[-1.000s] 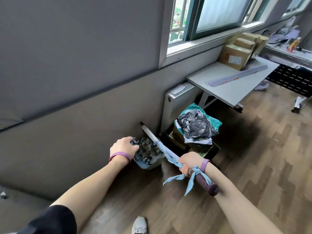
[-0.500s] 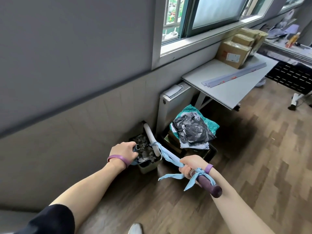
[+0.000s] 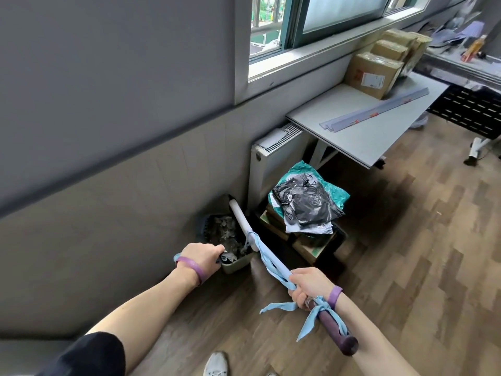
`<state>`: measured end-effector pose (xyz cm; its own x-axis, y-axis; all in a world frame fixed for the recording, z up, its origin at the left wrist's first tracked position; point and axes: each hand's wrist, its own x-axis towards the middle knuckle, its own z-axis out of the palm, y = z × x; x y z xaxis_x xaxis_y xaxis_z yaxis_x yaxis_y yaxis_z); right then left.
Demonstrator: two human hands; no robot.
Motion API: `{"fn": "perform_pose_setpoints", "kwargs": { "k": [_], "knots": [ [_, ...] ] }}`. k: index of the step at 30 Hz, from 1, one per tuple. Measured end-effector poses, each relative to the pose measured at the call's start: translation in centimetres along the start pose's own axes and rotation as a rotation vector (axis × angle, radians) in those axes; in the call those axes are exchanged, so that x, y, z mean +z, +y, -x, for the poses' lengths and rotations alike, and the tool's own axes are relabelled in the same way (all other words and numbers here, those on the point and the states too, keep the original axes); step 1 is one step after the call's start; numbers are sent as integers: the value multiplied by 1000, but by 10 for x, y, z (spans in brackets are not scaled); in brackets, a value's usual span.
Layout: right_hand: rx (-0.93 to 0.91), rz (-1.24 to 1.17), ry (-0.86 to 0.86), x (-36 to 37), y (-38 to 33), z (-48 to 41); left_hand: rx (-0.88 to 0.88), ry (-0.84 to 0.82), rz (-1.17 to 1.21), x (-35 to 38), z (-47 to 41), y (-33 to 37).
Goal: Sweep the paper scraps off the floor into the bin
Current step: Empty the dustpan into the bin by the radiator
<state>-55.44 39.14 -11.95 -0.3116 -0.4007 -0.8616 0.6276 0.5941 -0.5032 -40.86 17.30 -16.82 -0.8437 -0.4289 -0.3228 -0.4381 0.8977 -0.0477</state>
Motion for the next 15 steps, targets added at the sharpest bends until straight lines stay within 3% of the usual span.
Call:
{"fn": "perform_pose_setpoints", "kwargs": {
  "k": [15],
  "knots": [
    [-14, 14, 13, -5, 4, 21, 232, -93, -245, 29, -2, 13]
  ]
}}
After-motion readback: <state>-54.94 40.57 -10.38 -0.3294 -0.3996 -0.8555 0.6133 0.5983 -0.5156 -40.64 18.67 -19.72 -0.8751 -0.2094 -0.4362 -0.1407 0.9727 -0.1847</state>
